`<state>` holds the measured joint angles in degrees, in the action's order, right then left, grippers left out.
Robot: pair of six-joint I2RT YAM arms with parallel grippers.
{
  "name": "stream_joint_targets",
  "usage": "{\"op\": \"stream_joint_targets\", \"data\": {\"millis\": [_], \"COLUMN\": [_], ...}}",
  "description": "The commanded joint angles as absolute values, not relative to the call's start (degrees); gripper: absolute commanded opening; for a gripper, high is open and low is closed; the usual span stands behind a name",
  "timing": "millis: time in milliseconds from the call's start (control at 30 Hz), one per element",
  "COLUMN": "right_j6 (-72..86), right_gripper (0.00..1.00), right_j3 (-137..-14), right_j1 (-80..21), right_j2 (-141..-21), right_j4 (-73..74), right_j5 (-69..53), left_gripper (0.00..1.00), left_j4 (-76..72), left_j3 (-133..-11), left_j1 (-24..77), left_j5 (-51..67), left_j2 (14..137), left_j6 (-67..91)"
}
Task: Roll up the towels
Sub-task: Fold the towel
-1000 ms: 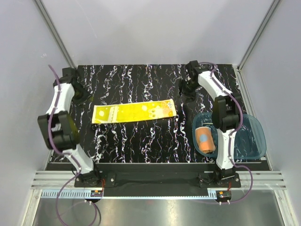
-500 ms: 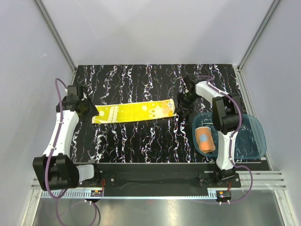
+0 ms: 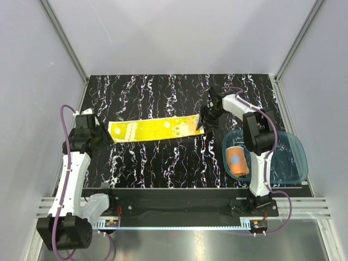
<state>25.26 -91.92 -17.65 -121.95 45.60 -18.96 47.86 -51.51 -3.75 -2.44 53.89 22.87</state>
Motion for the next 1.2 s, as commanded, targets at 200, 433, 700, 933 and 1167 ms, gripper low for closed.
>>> {"op": "stream_joint_targets", "data": {"millis": [200, 433, 700, 933, 1167], "right_j6": [27.1, 26.2, 24.1, 23.3, 22.6], "right_gripper": [0.47, 0.14, 0.0, 0.0, 0.0], "right_j3": [-89.7, -89.4, -89.5, -88.6, -90.3], "right_j1": [-19.2, -19.2, -19.2, -19.1, -18.9], "right_j2": [-123.2, -123.8, -121.6, -118.3, -116.2], "right_j4": [43.0, 43.8, 47.6, 50.3, 54.0], "right_j5": [-17.8, -15.9, -9.8, -3.4, 3.1], "left_gripper": [0.49, 0.49, 0.49, 0.48, 0.48], "left_j4": [43.5, 43.2, 43.1, 43.0, 42.9], "left_j3": [-49.5, -49.3, -49.0, -48.9, -48.8], "left_j1": [-3.4, -3.4, -2.8, -2.3, -2.0], "left_j5": [-1.8, -1.1, -1.3, -1.1, -1.1], "left_j2": [52.5, 52.0, 51.2, 50.4, 49.8], "left_j6": [22.1, 22.0, 22.2, 22.3, 22.4]}}
